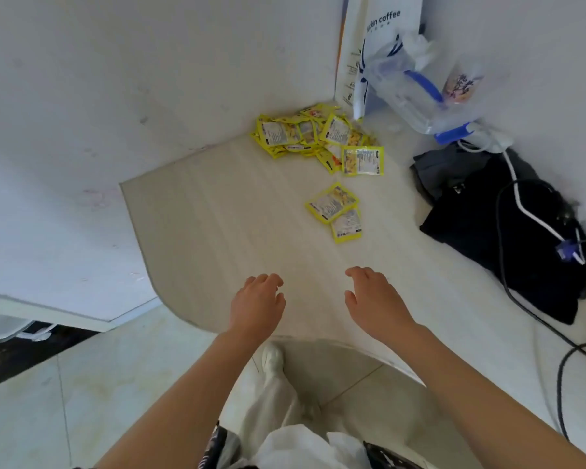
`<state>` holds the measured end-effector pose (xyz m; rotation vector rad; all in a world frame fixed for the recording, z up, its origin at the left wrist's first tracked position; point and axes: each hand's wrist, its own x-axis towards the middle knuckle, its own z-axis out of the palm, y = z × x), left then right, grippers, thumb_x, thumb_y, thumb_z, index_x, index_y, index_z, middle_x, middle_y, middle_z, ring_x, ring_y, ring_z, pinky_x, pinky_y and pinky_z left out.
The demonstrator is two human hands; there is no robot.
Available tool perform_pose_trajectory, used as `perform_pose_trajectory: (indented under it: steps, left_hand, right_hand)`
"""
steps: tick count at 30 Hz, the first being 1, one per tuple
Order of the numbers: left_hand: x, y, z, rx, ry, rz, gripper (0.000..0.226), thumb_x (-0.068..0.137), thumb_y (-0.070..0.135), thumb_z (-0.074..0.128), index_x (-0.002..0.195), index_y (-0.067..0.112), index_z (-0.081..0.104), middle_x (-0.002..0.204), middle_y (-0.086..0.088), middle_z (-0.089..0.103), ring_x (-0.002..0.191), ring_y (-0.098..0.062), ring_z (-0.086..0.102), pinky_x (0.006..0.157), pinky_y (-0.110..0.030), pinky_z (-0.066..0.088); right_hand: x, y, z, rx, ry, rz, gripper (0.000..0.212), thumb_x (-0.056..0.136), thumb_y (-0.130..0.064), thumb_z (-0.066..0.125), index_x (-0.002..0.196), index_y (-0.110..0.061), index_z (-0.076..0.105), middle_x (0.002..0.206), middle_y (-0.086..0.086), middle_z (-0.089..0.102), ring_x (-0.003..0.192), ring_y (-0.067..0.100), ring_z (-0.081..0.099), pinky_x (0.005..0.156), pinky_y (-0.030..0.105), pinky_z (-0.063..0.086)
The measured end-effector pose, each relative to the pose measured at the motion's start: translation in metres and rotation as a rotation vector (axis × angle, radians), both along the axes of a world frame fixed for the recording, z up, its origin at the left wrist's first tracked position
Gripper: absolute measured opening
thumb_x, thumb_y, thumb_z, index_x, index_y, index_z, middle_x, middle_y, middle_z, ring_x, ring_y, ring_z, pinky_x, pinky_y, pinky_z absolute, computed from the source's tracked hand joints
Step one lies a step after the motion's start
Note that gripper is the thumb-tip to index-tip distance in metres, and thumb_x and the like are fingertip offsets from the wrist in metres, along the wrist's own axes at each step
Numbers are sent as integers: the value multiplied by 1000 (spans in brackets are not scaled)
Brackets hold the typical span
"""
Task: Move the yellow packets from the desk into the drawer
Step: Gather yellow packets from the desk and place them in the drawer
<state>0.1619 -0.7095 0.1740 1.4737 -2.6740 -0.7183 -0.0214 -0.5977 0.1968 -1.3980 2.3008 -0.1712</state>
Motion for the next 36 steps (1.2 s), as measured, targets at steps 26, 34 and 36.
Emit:
perform_pose_trajectory:
  steps: [26, 34, 36]
  left_hand:
    - [-195, -129, -32, 62, -132, -351, 51, 91, 17, 48, 141, 17, 36, 145, -4, 39, 133, -26, 35, 102, -36, 37]
    - [-205, -135, -63, -47, -229, -406, 62, 88, 27, 57, 146, 23, 35, 153, -5, 36, 136, -32, 37, 105, -43, 37]
    - [-197, -139, -65, -62, -248, -398, 61, 81, 28, 62, 139, 23, 45, 146, -3, 46, 129, -32, 47, 100, -43, 44]
  right_hand:
    - [-115, -149, -48, 183, -171, -401, 55, 88, -39, 60, 130, -10, 38, 122, 11, 48, 111, 33, 52, 83, 41, 48]
    - [-127, -170, -61, 235, -114, -369, 66, 83, -50, 64, 129, -11, 36, 121, 8, 44, 111, 30, 51, 76, 37, 47]
    - [-126, -172, -62, 231, -108, -365, 67, 82, -52, 65, 128, -13, 36, 119, 7, 43, 109, 28, 50, 73, 36, 46]
